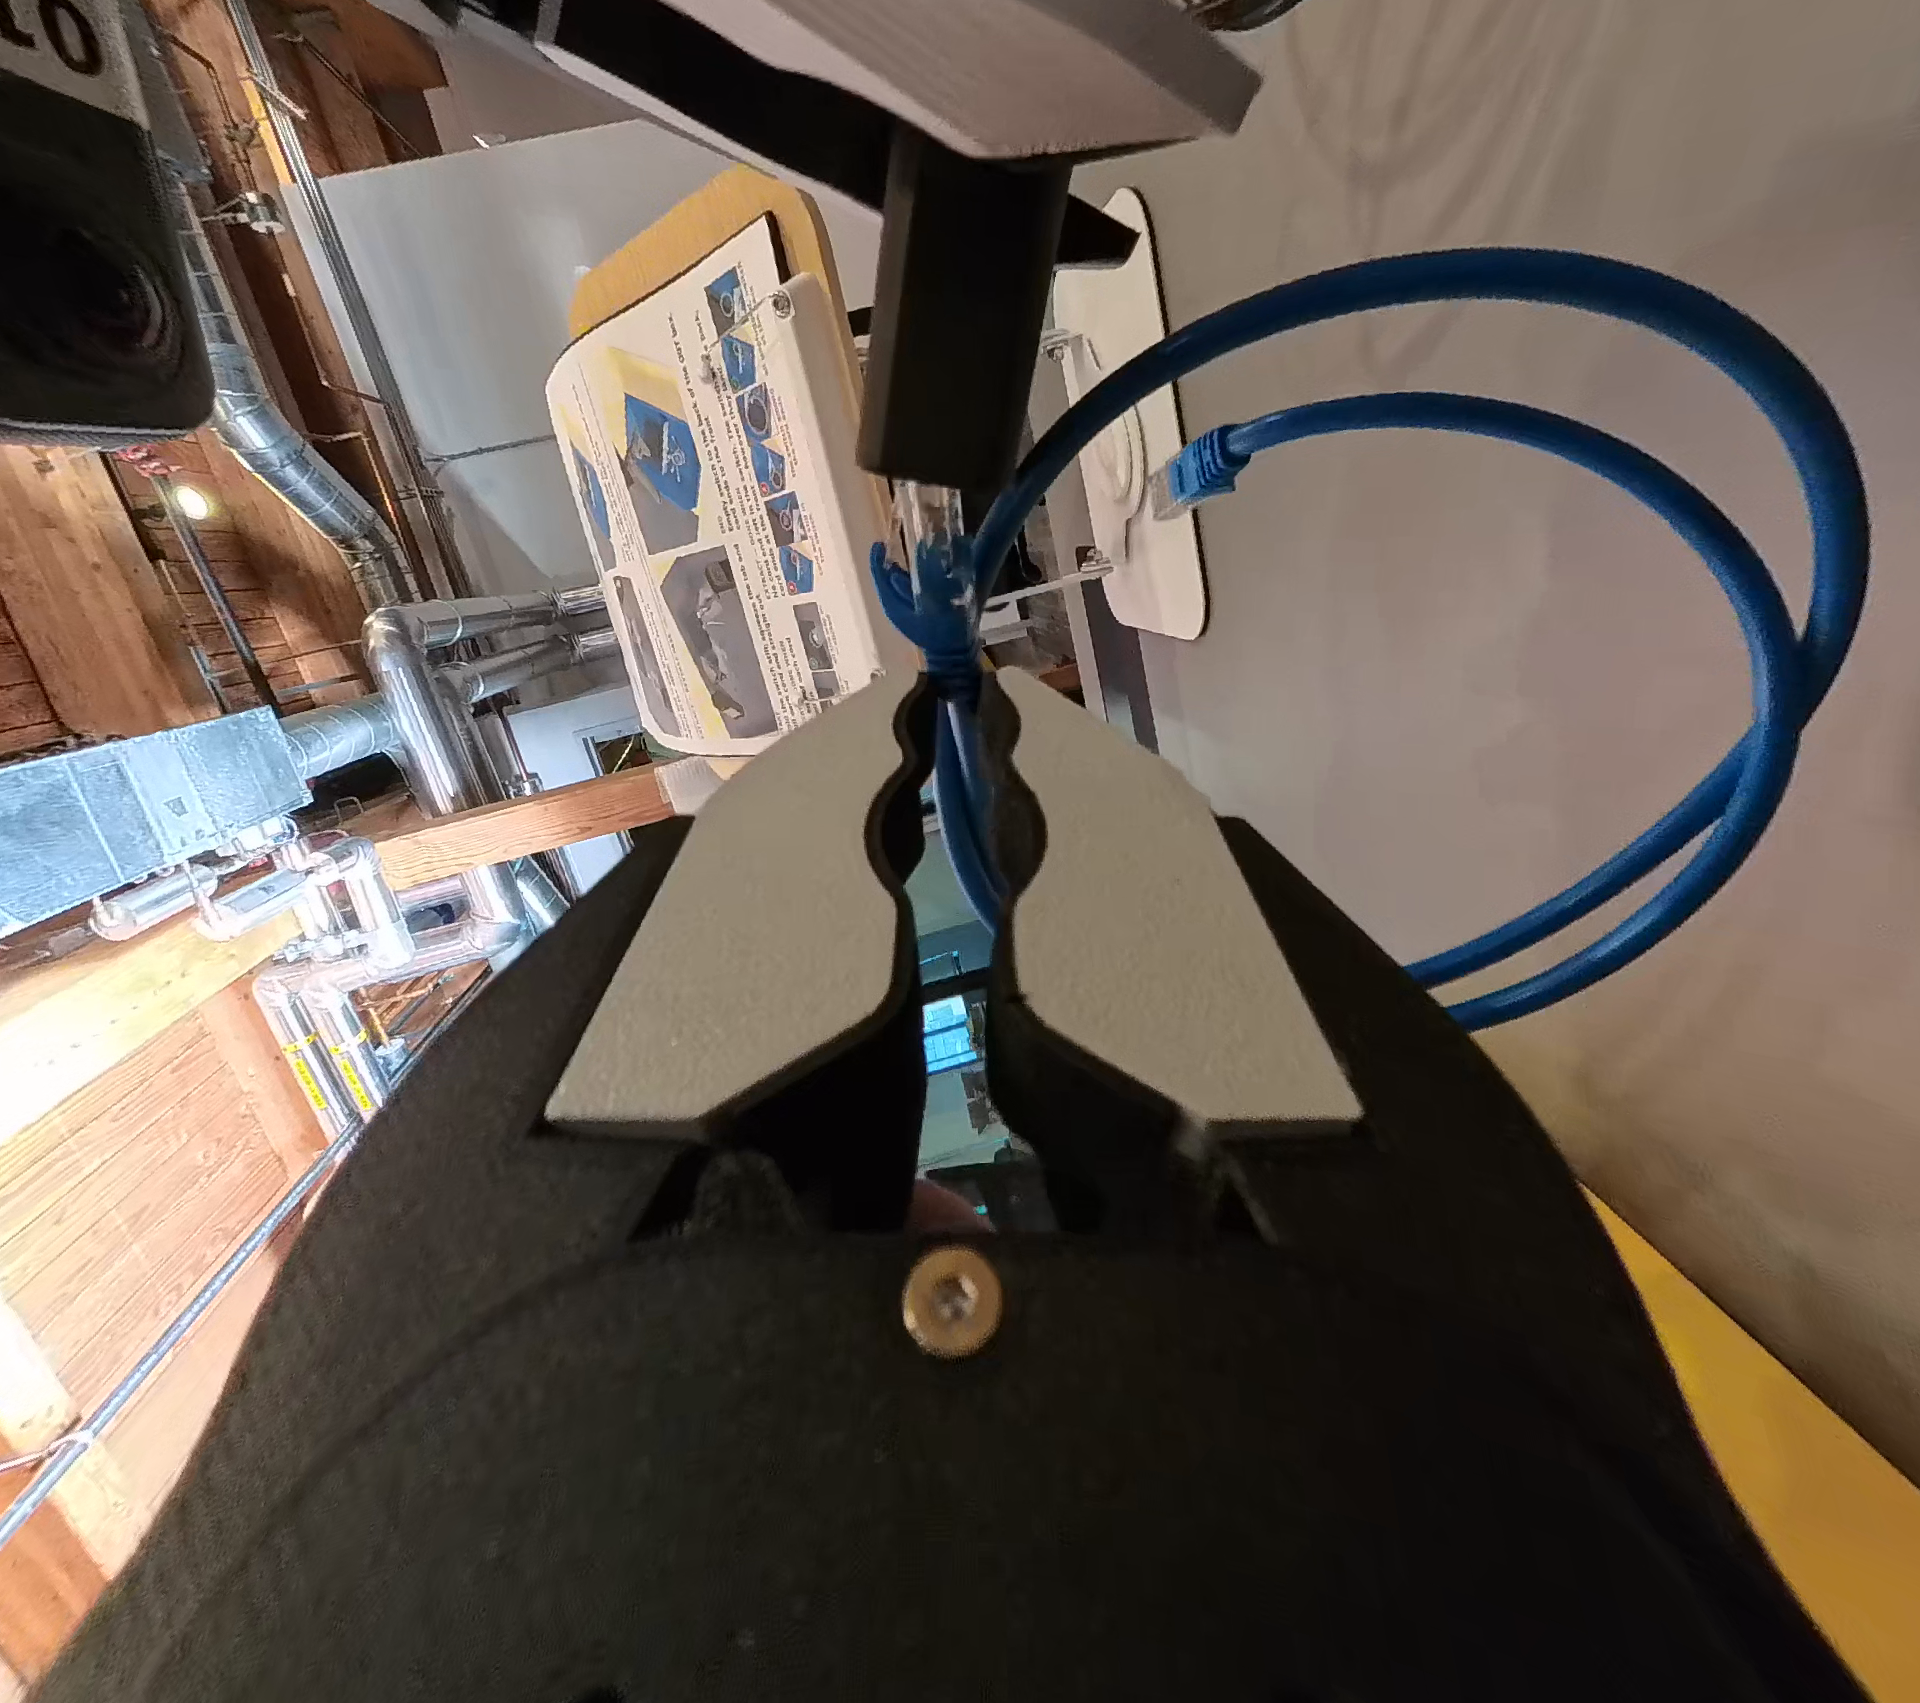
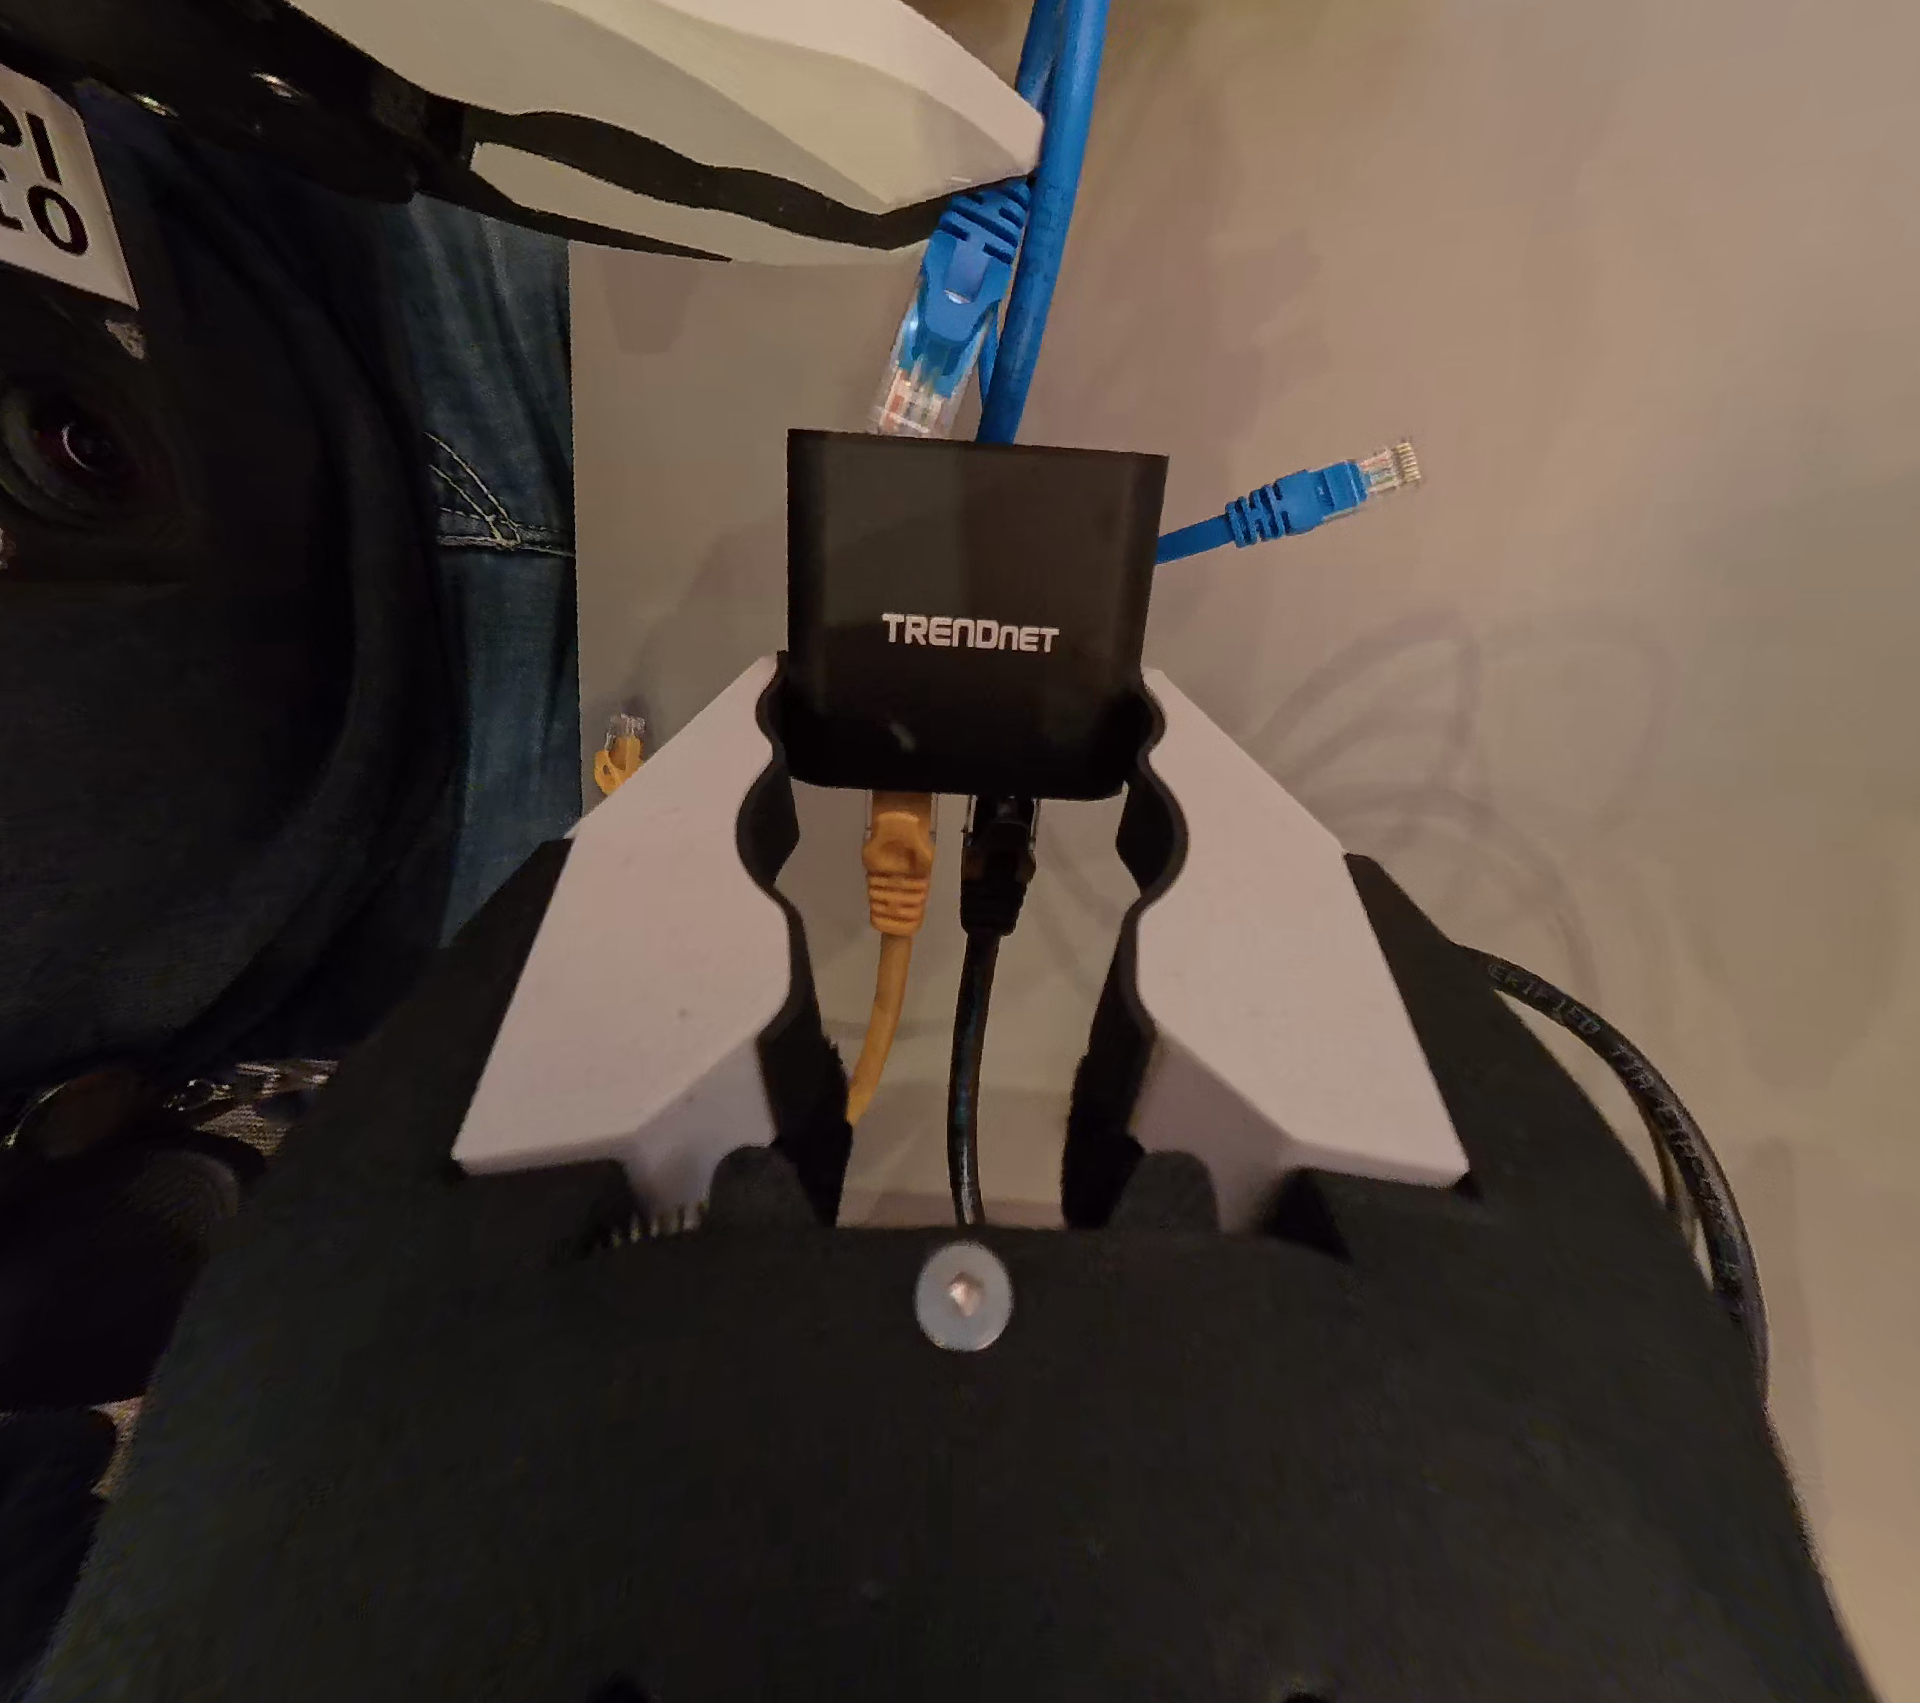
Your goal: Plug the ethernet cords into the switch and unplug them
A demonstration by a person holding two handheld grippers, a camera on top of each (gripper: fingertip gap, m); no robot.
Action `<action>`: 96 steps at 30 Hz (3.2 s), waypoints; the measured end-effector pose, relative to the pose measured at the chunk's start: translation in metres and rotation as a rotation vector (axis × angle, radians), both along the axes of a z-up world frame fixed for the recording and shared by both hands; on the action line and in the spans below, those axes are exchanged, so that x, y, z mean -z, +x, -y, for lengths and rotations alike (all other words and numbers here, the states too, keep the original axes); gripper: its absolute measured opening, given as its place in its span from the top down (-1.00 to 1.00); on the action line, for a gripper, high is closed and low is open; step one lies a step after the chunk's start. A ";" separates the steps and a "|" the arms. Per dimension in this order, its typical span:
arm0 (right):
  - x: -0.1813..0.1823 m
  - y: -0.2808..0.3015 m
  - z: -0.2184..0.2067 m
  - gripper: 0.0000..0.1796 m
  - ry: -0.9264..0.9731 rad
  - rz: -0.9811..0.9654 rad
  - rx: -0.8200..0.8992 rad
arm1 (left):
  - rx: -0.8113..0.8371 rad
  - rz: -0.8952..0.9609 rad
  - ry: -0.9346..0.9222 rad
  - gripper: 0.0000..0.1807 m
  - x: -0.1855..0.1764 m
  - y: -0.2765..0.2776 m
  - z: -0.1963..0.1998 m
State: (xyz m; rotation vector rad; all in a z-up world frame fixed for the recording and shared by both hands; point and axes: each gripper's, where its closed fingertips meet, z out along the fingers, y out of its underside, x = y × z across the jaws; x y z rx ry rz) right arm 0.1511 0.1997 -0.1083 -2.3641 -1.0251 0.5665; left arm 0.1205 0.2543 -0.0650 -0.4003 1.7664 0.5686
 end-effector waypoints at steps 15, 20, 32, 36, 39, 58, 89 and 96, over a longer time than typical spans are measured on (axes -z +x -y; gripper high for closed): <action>0.012 0.002 -0.006 0.33 -0.119 -0.003 0.106 | -0.099 -0.093 0.046 0.92 0.016 0.005 -0.015; 0.020 0.001 -0.007 0.33 -0.164 -0.050 0.140 | -0.129 -0.128 0.061 0.92 0.025 0.007 -0.018; 0.024 0.004 -0.010 0.33 -0.156 -0.078 0.185 | -0.143 -0.100 0.031 0.92 0.028 0.014 -0.022; 0.023 0.004 -0.011 0.33 -0.143 -0.094 0.196 | -0.139 -0.070 0.004 0.92 0.026 0.014 -0.022; 0.021 0.003 -0.011 0.33 -0.137 -0.097 0.197 | -0.139 -0.055 -0.007 0.92 0.026 0.014 -0.022; 0.024 0.001 -0.014 0.32 -0.180 -0.200 0.284 | -0.180 -0.078 0.011 0.92 0.031 0.023 -0.034; 0.006 0.011 -0.027 0.34 0.017 -0.156 0.339 | -0.197 0.010 -0.065 0.94 0.025 0.016 -0.024; 0.002 0.011 -0.028 0.34 0.070 -0.136 0.331 | -0.209 0.034 -0.116 0.95 0.028 0.015 -0.021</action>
